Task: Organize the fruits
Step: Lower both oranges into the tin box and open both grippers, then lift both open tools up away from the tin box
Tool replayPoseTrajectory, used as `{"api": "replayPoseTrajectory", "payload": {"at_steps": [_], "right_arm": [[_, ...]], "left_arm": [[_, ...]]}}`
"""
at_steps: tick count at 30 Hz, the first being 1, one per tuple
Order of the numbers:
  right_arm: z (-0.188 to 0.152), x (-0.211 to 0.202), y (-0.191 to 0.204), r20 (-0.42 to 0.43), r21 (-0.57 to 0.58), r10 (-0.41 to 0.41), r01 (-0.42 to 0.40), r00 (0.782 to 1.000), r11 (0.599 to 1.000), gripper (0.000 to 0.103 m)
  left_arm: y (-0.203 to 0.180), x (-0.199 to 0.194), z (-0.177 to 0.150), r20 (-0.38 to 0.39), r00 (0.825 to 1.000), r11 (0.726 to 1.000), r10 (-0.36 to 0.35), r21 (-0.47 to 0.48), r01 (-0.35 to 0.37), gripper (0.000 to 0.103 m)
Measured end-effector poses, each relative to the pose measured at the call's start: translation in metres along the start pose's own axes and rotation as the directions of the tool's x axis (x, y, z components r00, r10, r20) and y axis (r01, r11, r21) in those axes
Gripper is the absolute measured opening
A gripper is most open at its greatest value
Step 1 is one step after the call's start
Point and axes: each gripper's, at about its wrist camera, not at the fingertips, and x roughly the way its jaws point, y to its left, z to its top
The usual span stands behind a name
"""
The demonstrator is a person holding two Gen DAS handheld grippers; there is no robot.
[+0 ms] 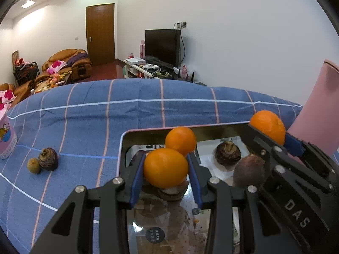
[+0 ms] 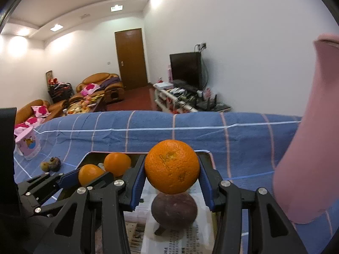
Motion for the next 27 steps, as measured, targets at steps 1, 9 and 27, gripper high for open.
{"api": "replayPoseTrajectory", "payload": {"at_steps": [1,9,27], "right_arm": [[0.000,0.002,-0.001,-0.009,0.006,0.009,-0.009,1.000,1.000,0.049],[-0.003,0.018,-0.001,-0.072,0.041,0.148,-0.145,0.986,0.989,0.050],[-0.006,-0.014,0.005,0.074,0.008,0.051,-0.051,0.996,0.999,0.078]], "left_arm": [[-0.001,0.000,0.000,0.000,1.000,1.000,0.005,0.005,-0.005,0.041],[-0.014,-0.003,-0.002,0.010,0.999,0.998,0.052,0.044,-0.052,0.043],[-0.021,-0.038,-0.005,0.177,0.980,0.991,0.092,0.084,-0.108,0.103]]}}
